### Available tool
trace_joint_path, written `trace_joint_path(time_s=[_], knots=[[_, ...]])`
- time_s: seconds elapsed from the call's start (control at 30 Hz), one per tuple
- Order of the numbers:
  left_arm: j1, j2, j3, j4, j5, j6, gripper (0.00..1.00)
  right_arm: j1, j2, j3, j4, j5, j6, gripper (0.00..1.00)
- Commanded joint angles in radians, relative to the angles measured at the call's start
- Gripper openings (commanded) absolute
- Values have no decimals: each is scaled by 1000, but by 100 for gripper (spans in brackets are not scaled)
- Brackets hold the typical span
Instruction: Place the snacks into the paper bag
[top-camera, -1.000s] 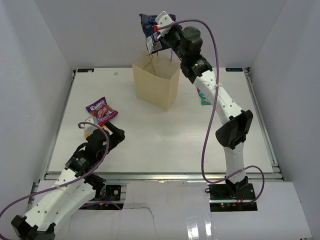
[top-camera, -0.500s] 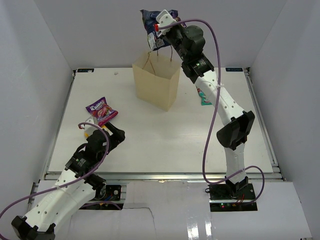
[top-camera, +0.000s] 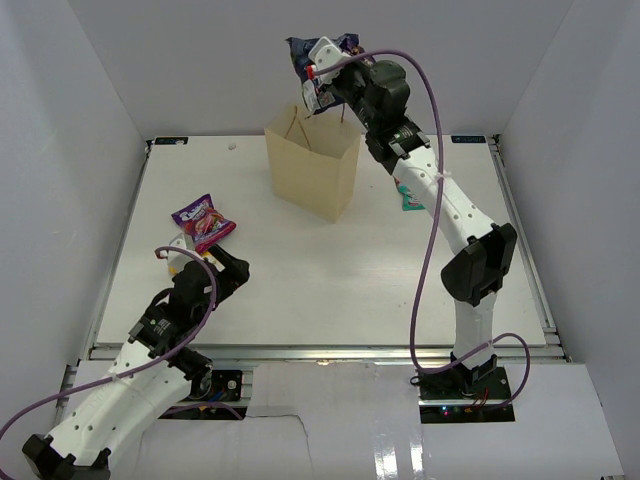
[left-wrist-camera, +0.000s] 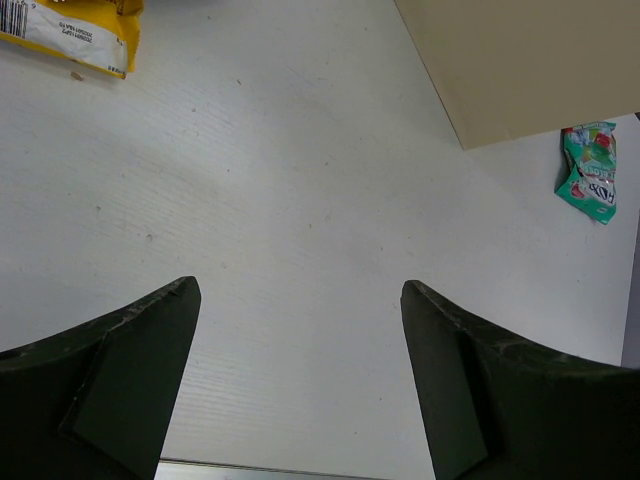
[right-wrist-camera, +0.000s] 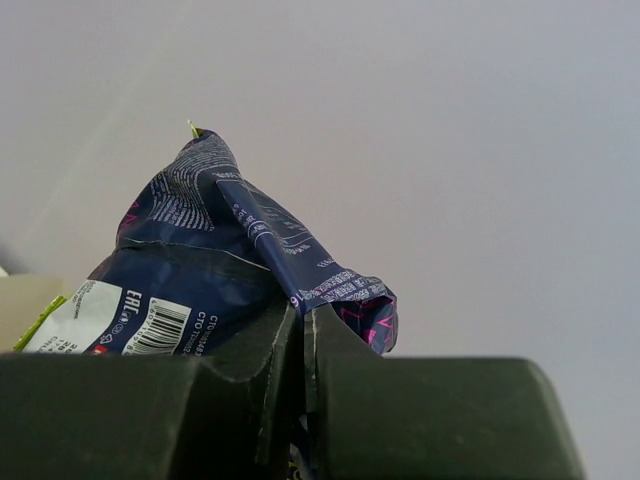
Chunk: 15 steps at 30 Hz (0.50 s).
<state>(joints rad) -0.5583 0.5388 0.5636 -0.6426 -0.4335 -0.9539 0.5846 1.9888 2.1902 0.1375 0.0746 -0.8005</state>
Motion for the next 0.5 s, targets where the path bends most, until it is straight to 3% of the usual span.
trace_joint_path(time_s=[0.0, 0.47], knots=[[3, -13, -10, 17, -2, 4, 92, 1, -125, -19, 205, -42, -94, 8], [3, -14, -10, 17, -4, 4, 92, 69, -206, -280, 185, -125, -305, 8]])
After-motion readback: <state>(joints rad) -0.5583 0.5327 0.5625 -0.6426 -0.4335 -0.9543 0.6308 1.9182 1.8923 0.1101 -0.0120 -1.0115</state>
